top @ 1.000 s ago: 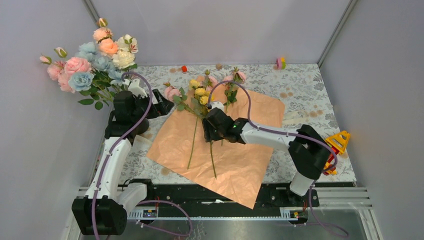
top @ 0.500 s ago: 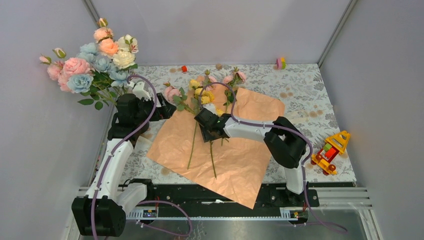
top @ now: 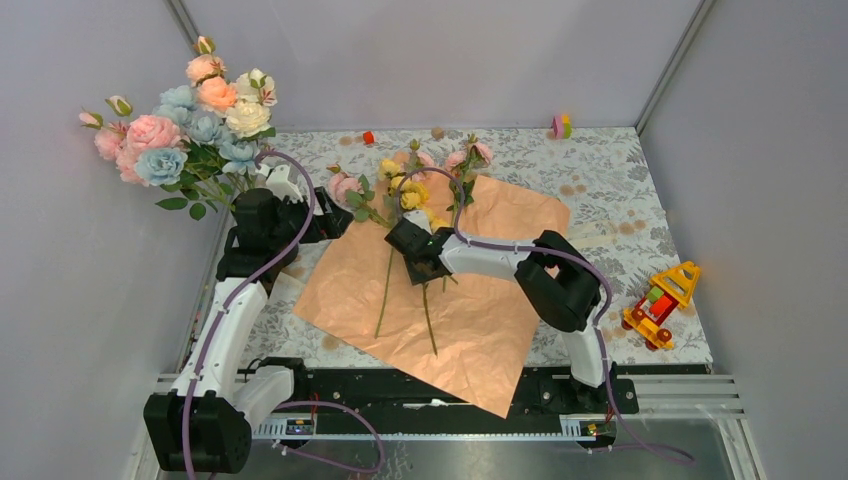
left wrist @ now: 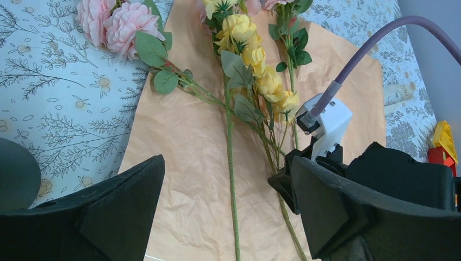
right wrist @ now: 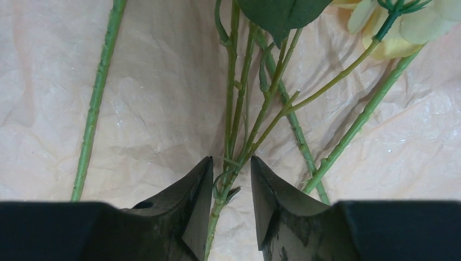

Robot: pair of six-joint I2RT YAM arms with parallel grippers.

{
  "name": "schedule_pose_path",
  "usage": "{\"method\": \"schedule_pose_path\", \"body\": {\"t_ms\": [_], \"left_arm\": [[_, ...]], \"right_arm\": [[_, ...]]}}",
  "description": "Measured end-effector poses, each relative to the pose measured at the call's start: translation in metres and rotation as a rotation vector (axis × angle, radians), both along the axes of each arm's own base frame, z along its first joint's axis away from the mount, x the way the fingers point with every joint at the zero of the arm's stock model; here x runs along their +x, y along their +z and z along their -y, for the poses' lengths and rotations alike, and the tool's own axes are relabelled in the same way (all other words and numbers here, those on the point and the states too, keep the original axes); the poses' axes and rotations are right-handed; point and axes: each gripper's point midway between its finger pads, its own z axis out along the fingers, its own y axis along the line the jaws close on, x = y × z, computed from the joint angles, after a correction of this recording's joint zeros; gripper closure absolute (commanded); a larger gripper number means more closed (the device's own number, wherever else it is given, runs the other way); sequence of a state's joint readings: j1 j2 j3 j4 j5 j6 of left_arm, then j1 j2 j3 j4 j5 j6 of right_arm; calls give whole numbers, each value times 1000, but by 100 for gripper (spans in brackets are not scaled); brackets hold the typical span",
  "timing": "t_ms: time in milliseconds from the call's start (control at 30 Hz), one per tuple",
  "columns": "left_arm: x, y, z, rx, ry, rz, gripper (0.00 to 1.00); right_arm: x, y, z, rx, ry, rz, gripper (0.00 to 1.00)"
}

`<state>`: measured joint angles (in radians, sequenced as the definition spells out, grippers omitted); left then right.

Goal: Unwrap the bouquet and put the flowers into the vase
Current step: Insert the fake flower into the vase.

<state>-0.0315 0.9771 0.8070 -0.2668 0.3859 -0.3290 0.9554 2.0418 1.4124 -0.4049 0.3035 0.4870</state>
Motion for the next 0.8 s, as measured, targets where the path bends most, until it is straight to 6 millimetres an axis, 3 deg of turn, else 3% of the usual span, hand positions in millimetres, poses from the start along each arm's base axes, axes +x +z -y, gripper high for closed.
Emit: {"method": "schedule_pose_path", "body": {"t_ms": [200,300,467,600,700,800], "left_arm": [[1,1,0,0,1,3,7],[1,1,0,0,2,7,7],[1,2,1,-2,-3,8,7],[0,1,6,-15,-32,22,7],[-2,2,13,-35,-76,33,7],[-5,11,24,-77,-123,53,7]], "right_arm": [[3,0,1,0,-15,-2,85],[6,0,3,7,-33,-4,99],[8,0,5,15,-52,-3,100],[-1,6,17,31,-60,9,100],[-4,26,27,62,-69,52,100],[-3,66,33,151,-79,140,100]]}}
